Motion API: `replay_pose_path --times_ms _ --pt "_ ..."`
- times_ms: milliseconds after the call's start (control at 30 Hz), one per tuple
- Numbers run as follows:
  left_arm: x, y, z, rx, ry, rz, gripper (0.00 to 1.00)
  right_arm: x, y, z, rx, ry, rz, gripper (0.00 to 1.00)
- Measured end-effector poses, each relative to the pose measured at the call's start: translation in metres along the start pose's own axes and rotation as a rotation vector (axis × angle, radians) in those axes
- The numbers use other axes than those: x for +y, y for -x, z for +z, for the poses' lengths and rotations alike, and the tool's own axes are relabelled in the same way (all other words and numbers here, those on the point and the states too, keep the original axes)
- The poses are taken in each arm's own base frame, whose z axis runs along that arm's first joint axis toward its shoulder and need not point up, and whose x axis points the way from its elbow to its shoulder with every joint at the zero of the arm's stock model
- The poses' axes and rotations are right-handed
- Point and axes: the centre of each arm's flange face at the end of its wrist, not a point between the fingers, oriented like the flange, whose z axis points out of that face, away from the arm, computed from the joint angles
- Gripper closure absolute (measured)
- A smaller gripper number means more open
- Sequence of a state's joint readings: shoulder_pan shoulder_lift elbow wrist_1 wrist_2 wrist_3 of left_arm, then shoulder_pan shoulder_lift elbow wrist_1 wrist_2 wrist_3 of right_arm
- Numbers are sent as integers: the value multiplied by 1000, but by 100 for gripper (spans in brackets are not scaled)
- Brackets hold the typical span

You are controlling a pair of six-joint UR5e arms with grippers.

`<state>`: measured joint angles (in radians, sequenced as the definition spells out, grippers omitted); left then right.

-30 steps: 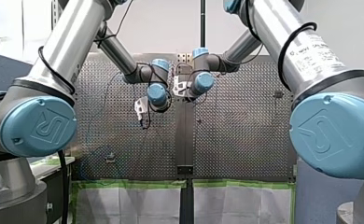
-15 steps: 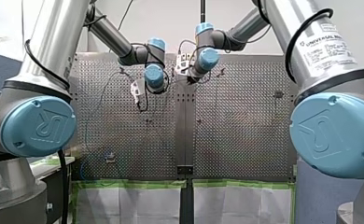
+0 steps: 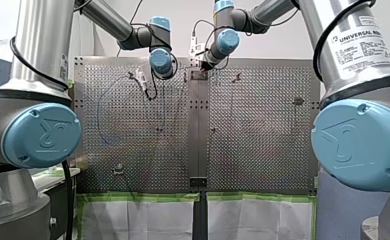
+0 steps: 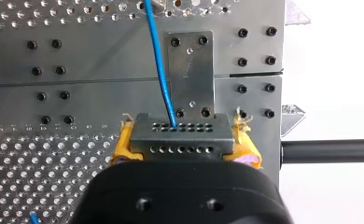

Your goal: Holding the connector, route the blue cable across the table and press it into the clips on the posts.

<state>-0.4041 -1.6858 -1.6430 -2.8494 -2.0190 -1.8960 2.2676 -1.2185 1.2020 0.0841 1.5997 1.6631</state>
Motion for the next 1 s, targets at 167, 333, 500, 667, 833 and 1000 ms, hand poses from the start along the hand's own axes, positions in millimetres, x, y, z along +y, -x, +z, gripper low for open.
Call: replay_pose_path --times_ms 167,333,500,667,833,1000 --pt "-1 -13 9 10 -35 3 100 5 10 7 -16 0 3 100" --pt "3 -36 22 26 -48 11 100 8 21 14 -35 -11 4 100" --pt "5 -42 28 20 -55 8 100 13 23 18 -36 -25 5 100" --pt "6 -36 39 5 -66 4 100 20 23 23 -34 -39 13 100" --pt "5 -38 55 15 -83 17 100 27 21 29 -29 -42 22 100" --pt "3 -45 72 19 -83 26 100 31 18 33 -23 -41 26 100"
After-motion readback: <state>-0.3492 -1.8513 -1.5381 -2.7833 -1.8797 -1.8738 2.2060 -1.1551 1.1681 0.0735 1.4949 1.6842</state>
